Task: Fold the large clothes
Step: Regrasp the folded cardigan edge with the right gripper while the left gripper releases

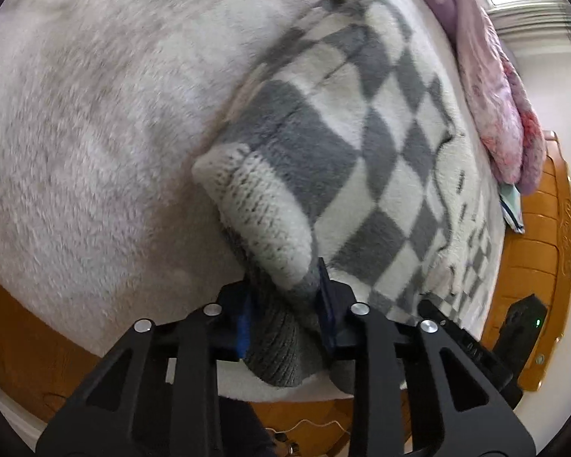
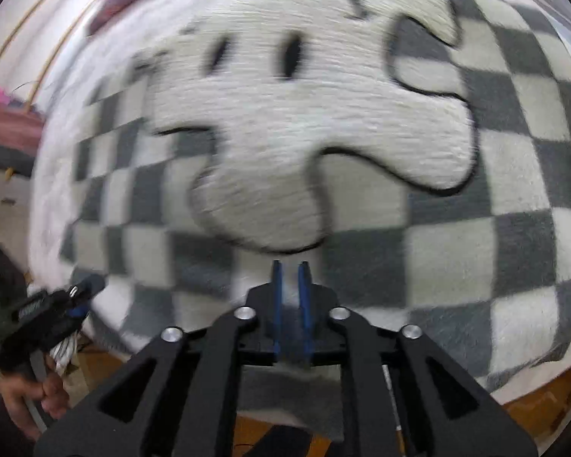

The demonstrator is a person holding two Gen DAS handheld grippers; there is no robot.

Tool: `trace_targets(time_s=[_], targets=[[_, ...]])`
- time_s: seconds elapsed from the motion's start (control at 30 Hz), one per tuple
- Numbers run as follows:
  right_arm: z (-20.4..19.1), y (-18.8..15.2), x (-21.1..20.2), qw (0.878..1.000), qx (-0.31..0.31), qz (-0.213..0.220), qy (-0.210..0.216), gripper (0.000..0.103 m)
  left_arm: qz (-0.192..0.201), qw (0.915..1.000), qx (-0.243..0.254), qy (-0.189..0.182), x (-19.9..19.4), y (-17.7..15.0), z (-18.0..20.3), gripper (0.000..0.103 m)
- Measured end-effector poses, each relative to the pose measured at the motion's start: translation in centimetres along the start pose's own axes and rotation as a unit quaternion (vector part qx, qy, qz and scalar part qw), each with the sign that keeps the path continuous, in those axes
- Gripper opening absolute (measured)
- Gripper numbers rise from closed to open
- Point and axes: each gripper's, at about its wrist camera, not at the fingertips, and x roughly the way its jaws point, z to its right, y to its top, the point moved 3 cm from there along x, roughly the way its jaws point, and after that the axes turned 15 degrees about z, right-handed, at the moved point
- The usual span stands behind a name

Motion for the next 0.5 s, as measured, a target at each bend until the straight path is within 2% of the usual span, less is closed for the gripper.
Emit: trace_targets(time_s=[0.17, 0.23, 0.27, 0.37, 0.5], targets=[[-5.5, -2.6, -2.6, 0.992, -0.085, 0.030, 0.086, 0.033, 0.006, 0.9993, 0.010, -0.035, -2.9, 1.2, 3.0, 0.025], [-8.0, -4.6, -4.0, 0.983, -0.139, 0.049, 0.114, 0.055, 0.007, 0.9986, 0.016, -0.051, -3.9, 1.5, 4.6, 0.025], [-8.5, -5.7, -4.5, 0.978, -0.158, 0.062, 0.119, 0.060, 0.006, 0.9984, 0.018, -0.053, -4.2, 1.2, 4.8, 0.025], [-10.7, -7.3, -5.3, 0.967, -0.198, 0.079, 0.141, 0.066, 0.002, 0.9977, 0.004, -0.068, -4.7, 1.5, 5.9, 0.025], [-13.2, -7.2, -4.8, 0.955, -0.239, 0.117, 0.128, 0.072, 0.000, 0.9969, -0.005, -0.079, -5.2, 1.7, 6.9, 0.025]])
